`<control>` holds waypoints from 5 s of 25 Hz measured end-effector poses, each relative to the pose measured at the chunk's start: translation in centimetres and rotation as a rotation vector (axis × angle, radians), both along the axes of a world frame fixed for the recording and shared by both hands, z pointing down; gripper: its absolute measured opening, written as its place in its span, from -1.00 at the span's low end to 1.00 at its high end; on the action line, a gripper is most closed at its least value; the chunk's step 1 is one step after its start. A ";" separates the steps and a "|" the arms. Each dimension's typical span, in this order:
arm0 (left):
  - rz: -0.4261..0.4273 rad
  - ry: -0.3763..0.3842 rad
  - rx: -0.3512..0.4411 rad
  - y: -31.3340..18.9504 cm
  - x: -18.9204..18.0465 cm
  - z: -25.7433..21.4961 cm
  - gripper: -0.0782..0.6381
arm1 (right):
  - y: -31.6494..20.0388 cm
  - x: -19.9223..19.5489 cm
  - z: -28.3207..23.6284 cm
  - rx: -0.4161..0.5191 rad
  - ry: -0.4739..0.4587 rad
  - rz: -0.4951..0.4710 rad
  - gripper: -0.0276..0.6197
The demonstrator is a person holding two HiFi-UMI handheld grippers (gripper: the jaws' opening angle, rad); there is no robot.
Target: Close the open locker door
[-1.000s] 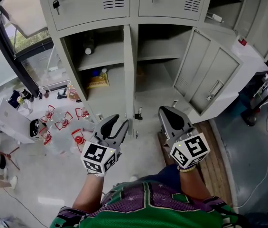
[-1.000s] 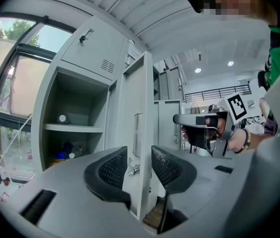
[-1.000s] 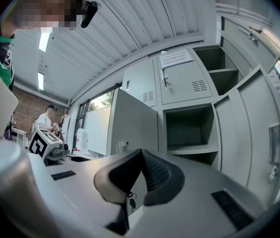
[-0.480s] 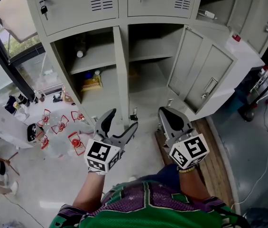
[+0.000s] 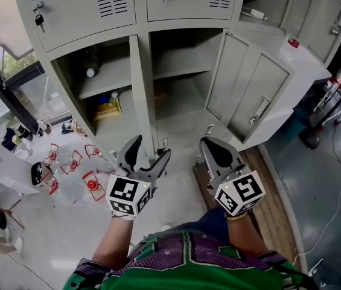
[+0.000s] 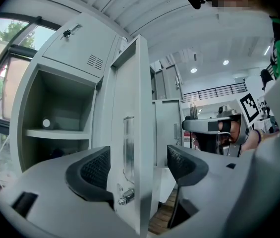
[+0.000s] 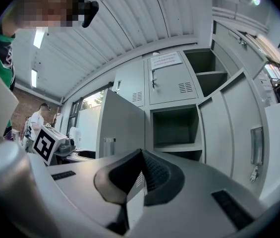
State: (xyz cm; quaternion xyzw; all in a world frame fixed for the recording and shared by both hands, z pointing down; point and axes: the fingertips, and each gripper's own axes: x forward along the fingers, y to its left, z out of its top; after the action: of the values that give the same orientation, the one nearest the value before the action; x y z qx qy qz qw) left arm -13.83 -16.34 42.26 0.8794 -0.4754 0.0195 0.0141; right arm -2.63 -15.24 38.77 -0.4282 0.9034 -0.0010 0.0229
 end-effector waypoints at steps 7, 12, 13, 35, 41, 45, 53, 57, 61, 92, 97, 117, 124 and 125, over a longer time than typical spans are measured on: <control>-0.051 -0.031 0.022 -0.3 -0.2 -0.1 -0.10 | -0.5 0.2 0.0 0.004 0.022 -0.015 -0.89; -0.077 -0.039 0.026 -0.4 -0.4 -0.1 -0.33 | -0.6 -0.1 -0.1 0.011 0.035 -0.036 -0.89; -0.080 -0.042 0.026 -0.4 -0.4 -0.1 -0.34 | -0.7 -0.1 -0.1 0.011 0.036 -0.039 -0.89; -0.225 -0.078 0.014 0.2 -6.9 0.1 -0.52 | 0.8 -3.9 0.9 0.000 0.061 -0.083 -0.89; -0.220 -0.057 -0.002 0.4 -8.3 0.3 -0.52 | 1.3 -4.9 0.6 0.008 0.056 -0.077 -0.89; -0.212 -0.060 -0.004 0.6 -9.0 0.3 -0.52 | 1.6 -6.0 -0.2 0.030 0.060 -0.076 -0.89; -0.222 -0.016 -0.002 0.7 -11.6 0.5 -0.52 | 2.0 -8.3 -0.5 0.031 0.084 -0.076 -0.89; -0.259 0.005 -0.006 0.2 -13.3 0.4 -0.48 | 2.0 -8.6 -0.4 0.017 0.089 -0.077 -0.89; -0.301 0.006 -0.001 -0.3 -15.1 0.4 -0.43 | 1.8 -8.6 -0.2 0.019 0.087 -0.089 -0.89; -0.479 -0.026 -0.058 -4.6 -22.7 0.2 -0.34 | -8.3 -18.2 -2.9 0.025 -0.012 -0.369 -0.89; -0.524 -0.020 -0.078 -6.0 -24.1 0.1 -0.34 | -9.2 -19.2 -3.2 0.027 -0.013 -0.409 -0.89; -0.599 -0.006 -0.132 -11.3 -27.6 0.3 -0.36 | -12.2 -19.4 -2.7 -0.017 -0.060 -0.471 -0.89; -0.603 -0.007 -0.123 -12.5 -28.5 0.3 -0.35 | -13.1 -18.6 -2.2 -0.024 -0.050 -0.447 -0.89; -0.603 -0.004 -0.122 -12.6 -28.6 0.3 -0.35 | -13.2 -18.5 -2.1 -0.028 -0.051 -0.442 -0.89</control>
State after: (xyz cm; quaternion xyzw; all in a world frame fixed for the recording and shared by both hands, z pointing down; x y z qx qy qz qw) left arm -42.43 -28.98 42.56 0.6962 -0.7129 0.0448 0.0710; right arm -21.16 -28.42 36.66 -0.2198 0.9743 -0.0295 0.0389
